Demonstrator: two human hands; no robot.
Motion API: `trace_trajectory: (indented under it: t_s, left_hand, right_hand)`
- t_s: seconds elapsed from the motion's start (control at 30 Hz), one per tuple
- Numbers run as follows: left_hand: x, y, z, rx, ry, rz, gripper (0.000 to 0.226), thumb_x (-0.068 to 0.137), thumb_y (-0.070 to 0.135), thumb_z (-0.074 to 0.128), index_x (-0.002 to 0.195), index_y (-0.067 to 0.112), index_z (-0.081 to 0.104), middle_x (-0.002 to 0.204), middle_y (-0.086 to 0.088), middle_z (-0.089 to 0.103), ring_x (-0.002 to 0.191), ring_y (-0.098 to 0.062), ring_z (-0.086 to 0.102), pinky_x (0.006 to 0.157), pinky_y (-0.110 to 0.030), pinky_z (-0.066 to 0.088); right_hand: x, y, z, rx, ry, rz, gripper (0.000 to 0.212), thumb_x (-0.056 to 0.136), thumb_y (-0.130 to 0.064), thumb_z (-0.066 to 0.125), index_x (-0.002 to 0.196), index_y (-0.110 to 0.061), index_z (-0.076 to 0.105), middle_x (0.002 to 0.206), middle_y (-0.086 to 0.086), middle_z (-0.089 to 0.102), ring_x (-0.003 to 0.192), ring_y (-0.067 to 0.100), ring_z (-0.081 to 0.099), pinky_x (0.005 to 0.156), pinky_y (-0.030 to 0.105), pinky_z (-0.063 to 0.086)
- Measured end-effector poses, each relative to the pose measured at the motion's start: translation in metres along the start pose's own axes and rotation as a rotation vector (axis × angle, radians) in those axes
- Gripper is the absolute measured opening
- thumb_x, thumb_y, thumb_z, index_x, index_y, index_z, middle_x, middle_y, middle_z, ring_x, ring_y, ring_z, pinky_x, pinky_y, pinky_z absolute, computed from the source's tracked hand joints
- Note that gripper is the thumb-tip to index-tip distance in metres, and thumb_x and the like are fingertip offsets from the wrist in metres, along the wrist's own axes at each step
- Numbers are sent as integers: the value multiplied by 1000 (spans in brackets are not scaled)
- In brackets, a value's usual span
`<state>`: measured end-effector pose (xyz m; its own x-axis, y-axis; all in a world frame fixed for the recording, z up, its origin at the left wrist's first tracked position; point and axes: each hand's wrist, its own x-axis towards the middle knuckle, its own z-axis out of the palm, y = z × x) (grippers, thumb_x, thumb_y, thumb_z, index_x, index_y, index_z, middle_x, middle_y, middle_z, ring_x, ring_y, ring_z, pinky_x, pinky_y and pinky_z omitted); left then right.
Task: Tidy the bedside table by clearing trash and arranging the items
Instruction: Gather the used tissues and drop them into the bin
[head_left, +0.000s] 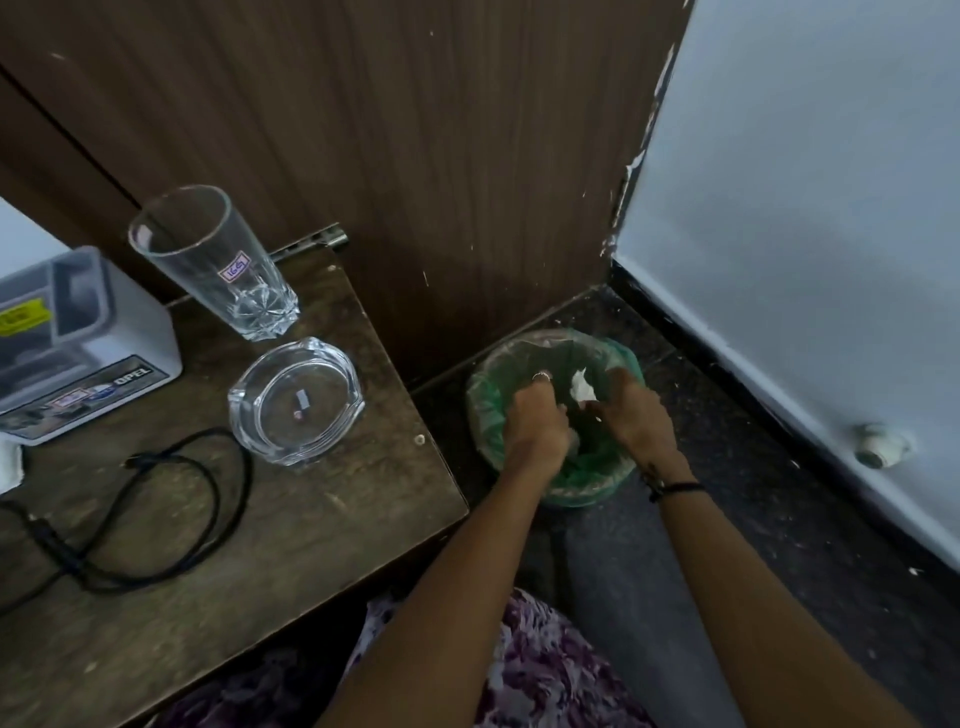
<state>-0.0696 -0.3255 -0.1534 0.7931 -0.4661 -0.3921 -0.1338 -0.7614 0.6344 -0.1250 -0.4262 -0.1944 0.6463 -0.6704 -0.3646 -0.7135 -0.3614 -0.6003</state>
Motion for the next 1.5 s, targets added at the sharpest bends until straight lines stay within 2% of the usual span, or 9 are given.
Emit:
trace_trajectory:
  t_s: [0.17,0.3,0.4,0.63,0.87,1.03,1.13,1.4,1.5]
  left_hand:
    - [-10,-3,-5,-102,74,11,33,91,1,41,118,11,57,115,-12,64,104,-23,60,84,-32,50]
    - [-30,-3,-23,-147,109,41,30,91,4,43,111,16,62,110,-5,67,100,-15,61,71,-19,40]
    - [-53,-7,-42,-156,168,58,28,90,8,44,109,18,63,105,-5,68,96,-18,62,69,-22,40]
    - [-120,-26,-107,-305,377,149,18,87,8,53,99,16,64,95,-5,70,90,-20,65,84,-36,51]
    - [-173,-67,-170,-341,493,169,18,86,7,57,97,18,66,89,6,69,78,-5,62,65,-4,41]
    - [-199,-102,-199,-418,617,138,17,85,4,57,94,15,66,89,2,71,85,-13,67,81,-28,52]
    - [-210,-125,-205,-465,642,60,20,84,5,57,94,20,66,86,7,70,84,-8,67,81,-28,53]
    - [-219,-171,-204,-581,730,-87,20,86,10,57,96,24,65,88,11,69,86,-2,64,74,-19,51]
    - [-218,-182,-206,-541,723,-87,22,88,10,56,103,24,63,93,11,68,89,-2,62,77,-19,50]
  right_hand:
    - [-15,-8,-7,142,85,-80,21,88,-8,56,107,-7,64,102,15,70,89,29,66,78,36,52]
    - [-47,-31,-7,228,104,-186,24,87,0,50,101,-9,67,94,10,71,80,22,66,76,40,55]
    - [-75,-55,-7,242,113,-283,27,84,0,50,93,-18,67,81,4,70,69,18,64,65,39,55]
    - [-146,-114,-10,296,105,-493,19,89,-10,53,98,-20,67,86,-1,70,70,19,64,67,46,54]
    - [-202,-174,4,330,10,-661,18,88,-14,58,94,-29,67,83,-10,70,74,3,64,70,33,56]
    - [-228,-207,44,338,-61,-701,16,88,-16,58,96,-26,68,89,-10,71,80,1,63,74,19,51]
    - [-239,-216,67,362,-111,-703,17,88,-13,58,96,-23,69,85,-12,70,79,-9,60,67,1,41]
    - [-260,-227,115,304,-222,-691,19,89,-16,57,101,-27,65,94,-12,70,84,-2,63,77,20,51]
    - [-262,-230,130,225,-223,-733,28,90,-20,56,113,-35,58,99,-18,66,77,-6,58,71,16,47]
